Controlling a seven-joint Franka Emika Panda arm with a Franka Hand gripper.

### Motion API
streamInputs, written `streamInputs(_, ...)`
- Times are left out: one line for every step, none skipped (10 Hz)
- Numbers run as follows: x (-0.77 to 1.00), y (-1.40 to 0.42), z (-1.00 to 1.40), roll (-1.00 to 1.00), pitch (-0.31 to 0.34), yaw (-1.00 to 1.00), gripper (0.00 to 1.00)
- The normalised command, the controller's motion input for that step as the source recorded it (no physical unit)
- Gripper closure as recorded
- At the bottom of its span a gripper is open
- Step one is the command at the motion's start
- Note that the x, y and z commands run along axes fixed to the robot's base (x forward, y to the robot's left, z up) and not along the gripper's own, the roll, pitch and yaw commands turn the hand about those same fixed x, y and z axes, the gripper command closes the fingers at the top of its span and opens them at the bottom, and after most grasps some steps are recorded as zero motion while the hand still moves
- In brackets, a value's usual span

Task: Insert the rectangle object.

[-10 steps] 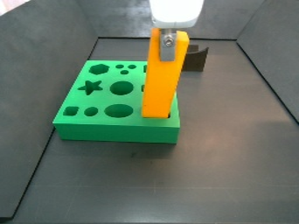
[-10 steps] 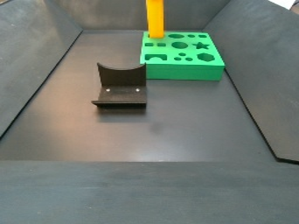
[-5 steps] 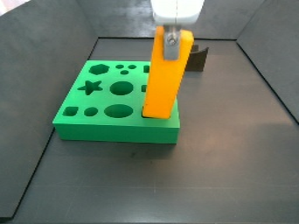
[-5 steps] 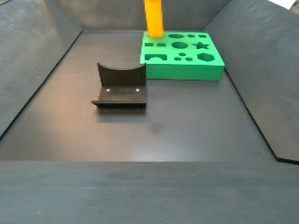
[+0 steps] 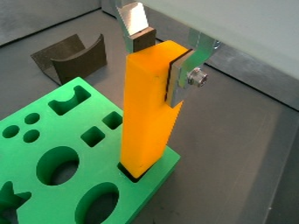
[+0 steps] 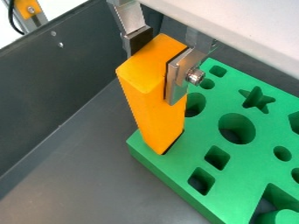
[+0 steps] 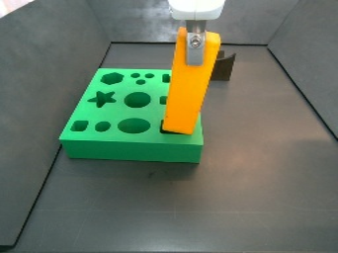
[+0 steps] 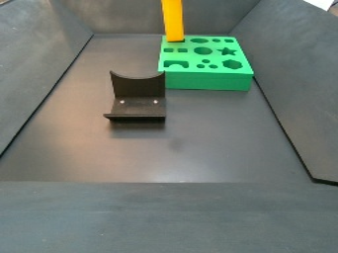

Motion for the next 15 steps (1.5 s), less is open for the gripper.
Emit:
streamInputs(-0.26, 0.09, -0.03, 0.01, -0.093, 0.14, 1.00)
streamInputs(-0.15, 0.05, -0.07, 0.00, -0.060, 0.14, 1.00)
streamInputs(-0.06, 0.02, -0.17, 0.00, -0.043, 0.13, 1.00)
streamInputs(-0.01, 0.00, -0.20, 0.00, -0.039, 0.13, 1.00)
streamInputs(0.01, -0.09, -0.26, 0.00, 0.000, 0.03, 1.00)
streamInputs(0.09, -0.06, -0.27, -0.01, 0.000, 0.00, 1.00)
streamInputs(0.20, -0.02, -0.28, 0.00, 0.000, 0.00, 1.00)
streamInputs(0.24, 0.00, -0.30, 0.00, 0.003, 0.00, 1.00)
streamInputs(0.33, 0.00, -0.32, 0.00, 0.040, 0.00, 1.00)
streamInputs(0.49, 0.00, -0.29, 0.03, 0.084, 0.00, 1.00)
streamInputs(0.44, 0.00, -0.23, 0.02, 0.080, 0.00, 1.00)
streamInputs(0.10, 0.00, -0.21, 0.00, 0.000, 0.00, 1.00)
streamInputs(-0.06, 0.01, -0.34, 0.01, -0.040, 0.00, 1.00)
streamInputs(-0.09, 0.00, -0.39, 0.15, -0.036, 0.02, 1.00)
streamInputs(-0.20, 0.00, -0.37, 0.32, -0.044, 0.04, 1.00)
